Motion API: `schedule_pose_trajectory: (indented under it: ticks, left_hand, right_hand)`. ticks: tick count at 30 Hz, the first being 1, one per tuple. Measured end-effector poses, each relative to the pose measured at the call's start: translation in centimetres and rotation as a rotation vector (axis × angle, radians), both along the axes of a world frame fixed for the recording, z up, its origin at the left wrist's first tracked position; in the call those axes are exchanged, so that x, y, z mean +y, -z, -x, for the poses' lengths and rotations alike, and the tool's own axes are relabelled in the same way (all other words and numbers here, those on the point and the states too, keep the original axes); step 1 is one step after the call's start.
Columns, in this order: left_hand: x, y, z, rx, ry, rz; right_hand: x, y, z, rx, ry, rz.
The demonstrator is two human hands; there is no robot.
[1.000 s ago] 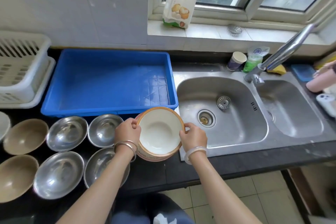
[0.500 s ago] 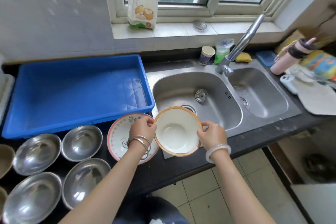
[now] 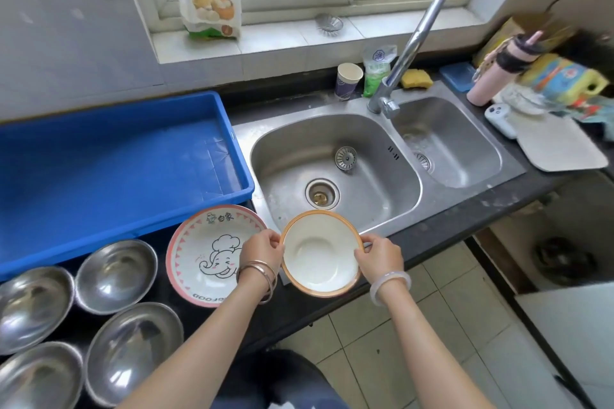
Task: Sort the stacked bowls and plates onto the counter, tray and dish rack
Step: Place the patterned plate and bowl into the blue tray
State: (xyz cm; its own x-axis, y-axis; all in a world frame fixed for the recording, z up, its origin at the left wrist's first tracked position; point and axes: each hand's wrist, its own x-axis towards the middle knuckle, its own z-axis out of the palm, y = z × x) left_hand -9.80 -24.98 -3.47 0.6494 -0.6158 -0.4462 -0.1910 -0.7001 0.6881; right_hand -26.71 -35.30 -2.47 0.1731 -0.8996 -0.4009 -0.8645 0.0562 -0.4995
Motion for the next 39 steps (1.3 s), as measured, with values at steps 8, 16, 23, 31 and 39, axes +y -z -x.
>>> schedule_pose_trajectory:
  ticks: [8,16,23,31,39]
  left_hand:
    - [0.0,0.7,0.2,0.018,-0.012,0.011]
    - [0.7,0.8,0.1,0.109,-0.03,0.076]
    - [4.2,-0.1,-3.4,-0.032,-0.205,0.11]
    - [9.0,-0.4,-6.1,-0.133,-0.389,-0.022]
    - [10.0,0.3,-6.2,0.065,-0.498,-0.027]
  right_hand:
    - [-0.2,0.8,0.6,-0.062,0.024,-0.018]
    - [-0.5,0.4,1.1,-0.065,-0.017,-0.051]
    - [-0.8,-1.8,-4.9,-0.12,-0.335,0.104]
    - [1.0,0.9,-15.7,0.127,-0.745,-0.068]
    - [1.0,2.8,-18.8,0.262,-0.896,-0.145]
